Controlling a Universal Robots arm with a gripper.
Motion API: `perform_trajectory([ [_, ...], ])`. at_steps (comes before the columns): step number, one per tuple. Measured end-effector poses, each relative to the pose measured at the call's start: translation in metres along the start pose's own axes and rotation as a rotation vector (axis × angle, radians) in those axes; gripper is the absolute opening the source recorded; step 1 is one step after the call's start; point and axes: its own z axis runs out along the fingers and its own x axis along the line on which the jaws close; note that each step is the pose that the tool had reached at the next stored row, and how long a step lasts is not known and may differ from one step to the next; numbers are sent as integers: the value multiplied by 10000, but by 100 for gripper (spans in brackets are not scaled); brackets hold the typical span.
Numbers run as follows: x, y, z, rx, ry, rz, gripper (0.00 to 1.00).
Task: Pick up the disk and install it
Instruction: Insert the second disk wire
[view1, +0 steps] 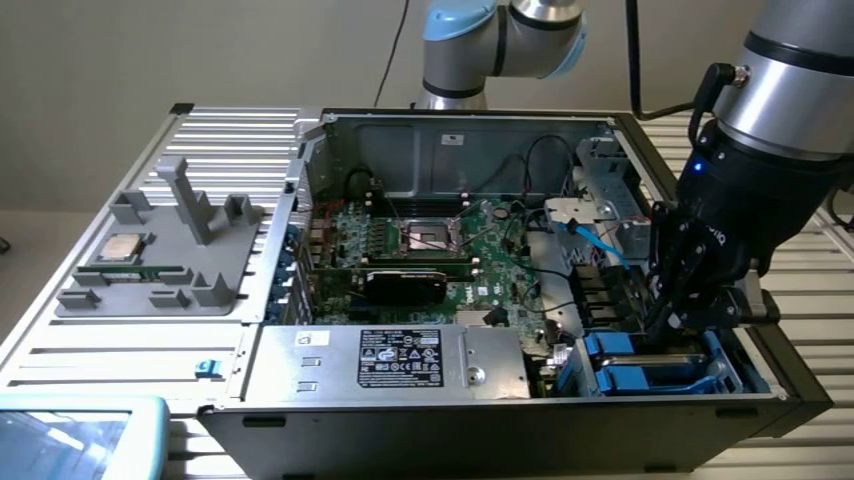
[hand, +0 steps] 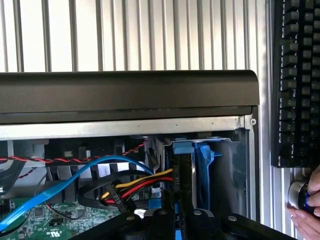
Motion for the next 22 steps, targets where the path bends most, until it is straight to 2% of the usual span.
perform_trajectory([
  [15,-2,1,9,1,4,1,18],
  [17,-2,1,15,1,11,0,30],
  [20,-3,2,8,0,1,0,36],
  [22,-5,1,-3,0,-1,0,48],
])
